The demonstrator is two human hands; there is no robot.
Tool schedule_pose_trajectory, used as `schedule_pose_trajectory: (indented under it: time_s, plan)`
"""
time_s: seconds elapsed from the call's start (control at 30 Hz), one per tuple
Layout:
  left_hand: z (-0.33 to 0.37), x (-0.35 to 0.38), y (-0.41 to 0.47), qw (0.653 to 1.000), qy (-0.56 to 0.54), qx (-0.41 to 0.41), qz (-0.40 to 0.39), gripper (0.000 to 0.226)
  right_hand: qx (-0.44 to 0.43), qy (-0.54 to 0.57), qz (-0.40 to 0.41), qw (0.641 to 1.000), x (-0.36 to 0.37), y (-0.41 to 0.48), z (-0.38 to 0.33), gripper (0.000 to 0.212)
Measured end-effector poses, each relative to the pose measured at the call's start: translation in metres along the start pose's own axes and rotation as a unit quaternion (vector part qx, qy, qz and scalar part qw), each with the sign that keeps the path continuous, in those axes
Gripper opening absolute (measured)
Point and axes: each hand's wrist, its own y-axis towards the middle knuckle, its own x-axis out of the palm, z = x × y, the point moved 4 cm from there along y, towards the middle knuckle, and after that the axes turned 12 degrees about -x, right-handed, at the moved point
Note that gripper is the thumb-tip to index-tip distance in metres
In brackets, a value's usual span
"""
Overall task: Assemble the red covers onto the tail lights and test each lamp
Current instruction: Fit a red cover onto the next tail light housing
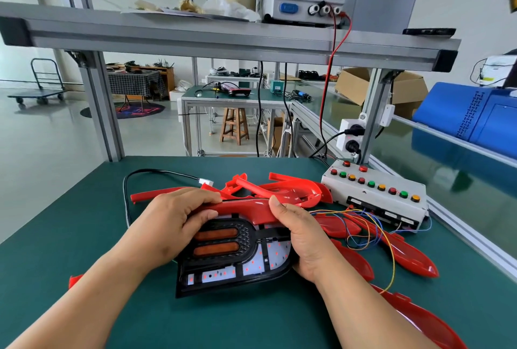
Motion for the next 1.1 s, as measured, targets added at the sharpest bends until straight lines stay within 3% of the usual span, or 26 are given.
schedule_pose_trajectory:
  time_s: [0.13,0.43,0.57,0.87,0.93,1.0,1.1]
  plan:
    - [0.002,-0.005,-0.002,0.999,-0.018,0.003,0.042,0.022,0.016,0.01,-0.003,1.0,-0.001,0.002,0.002,0.068]
    - [0.001,-0.004,-0.001,1.0,-0.005,0.011,0.008,0.028,0.031,0.007,0.013,0.999,-0.002,0.004,0.003,0.071]
    - [0.003,-0.001,-0.001,1.0,0.016,0.013,0.021,0.021,0.025,0.005,0.002,1.0,0.0,0.002,0.002,0.07]
    - [-0.008,0.009,0.001,0.997,-0.035,-0.066,0.028,0.031,0.01,0.015,0.012,1.0,0.001,0.0,0.001,0.061]
    - [-0.019,0.012,-0.002,0.981,-0.127,-0.148,-0.015,0.038,0.005,0.011,0.011,1.0,0.001,0.0,0.001,0.058]
    - [-0.027,0.017,-0.007,0.941,-0.248,-0.22,-0.065,0.033,-0.002,0.005,0.009,1.0,0.0,0.0,0.001,0.056]
    - [-0.029,0.024,-0.011,0.88,-0.384,-0.258,-0.103,0.03,-0.013,0.003,0.005,1.0,0.0,0.0,-0.001,0.048]
